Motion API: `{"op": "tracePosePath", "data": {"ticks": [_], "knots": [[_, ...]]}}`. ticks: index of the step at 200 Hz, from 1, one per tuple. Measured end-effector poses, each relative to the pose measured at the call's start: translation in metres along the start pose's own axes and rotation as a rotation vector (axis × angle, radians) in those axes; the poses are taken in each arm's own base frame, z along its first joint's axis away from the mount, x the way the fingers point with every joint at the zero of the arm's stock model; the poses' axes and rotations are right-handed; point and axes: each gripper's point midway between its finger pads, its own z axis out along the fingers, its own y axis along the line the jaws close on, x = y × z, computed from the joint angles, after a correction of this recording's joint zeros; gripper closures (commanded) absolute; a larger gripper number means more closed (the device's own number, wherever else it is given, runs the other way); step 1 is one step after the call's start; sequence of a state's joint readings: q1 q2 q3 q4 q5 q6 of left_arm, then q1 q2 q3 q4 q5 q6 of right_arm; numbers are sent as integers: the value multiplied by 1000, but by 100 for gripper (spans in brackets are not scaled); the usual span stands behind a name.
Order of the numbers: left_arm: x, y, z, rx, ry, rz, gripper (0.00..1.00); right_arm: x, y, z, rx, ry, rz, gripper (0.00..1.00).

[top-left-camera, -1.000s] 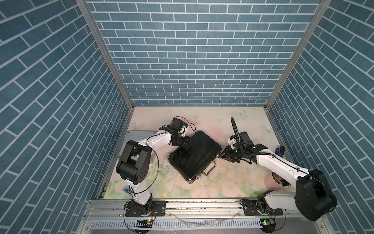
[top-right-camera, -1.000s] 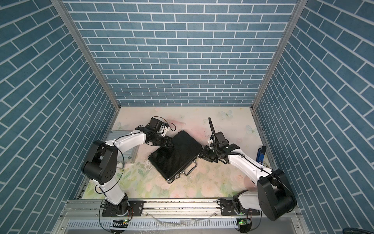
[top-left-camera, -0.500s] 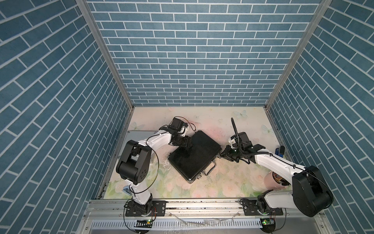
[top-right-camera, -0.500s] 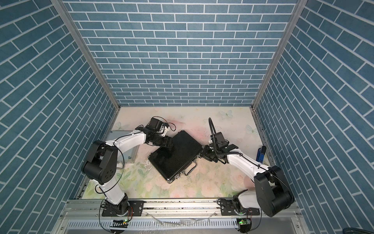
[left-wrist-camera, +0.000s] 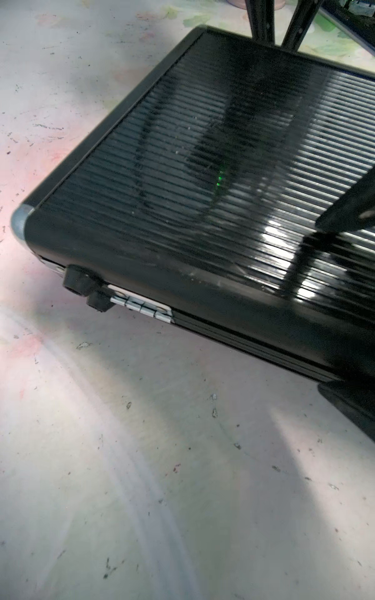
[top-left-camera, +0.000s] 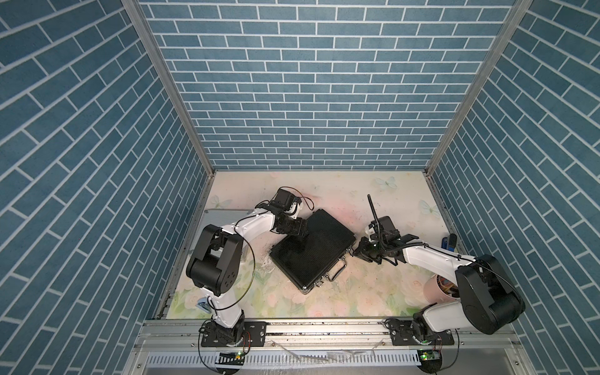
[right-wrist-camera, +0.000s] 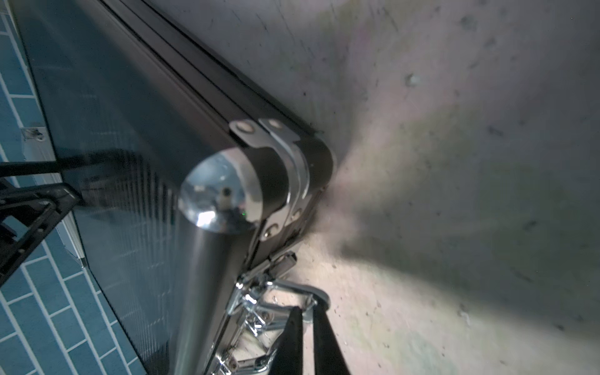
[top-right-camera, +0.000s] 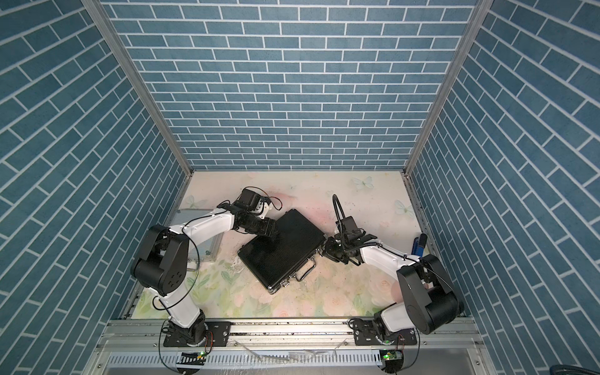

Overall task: Close the poker set cases
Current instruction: Fasten the fastener on the poker set case.

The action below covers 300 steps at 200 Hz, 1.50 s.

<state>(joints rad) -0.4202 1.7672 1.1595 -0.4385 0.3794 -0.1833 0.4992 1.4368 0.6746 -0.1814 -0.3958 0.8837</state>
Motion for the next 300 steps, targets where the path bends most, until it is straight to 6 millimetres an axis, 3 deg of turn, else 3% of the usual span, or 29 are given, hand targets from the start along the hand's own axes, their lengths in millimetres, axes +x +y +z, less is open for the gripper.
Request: {"op": "tracePosePath", "data": {"ticks": [65, 202, 229, 262, 300], "knots": [[0, 0, 0, 1, 0, -1, 27, 1, -14, 21, -33, -28, 56, 89], [1, -1, 1, 6, 5, -1, 25, -13, -7, 29, -128, -112, 99, 88], [1, -1, 1, 6, 5, -1, 25, -11, -9, 24, -112, -110, 105, 88], [1, -1, 1, 7, 5, -1, 24, 1, -9, 2, -87, -99, 113, 84], [1, -1, 1, 8, 6, -1, 24, 30, 2, -12, -78, -38, 57, 80]]}}
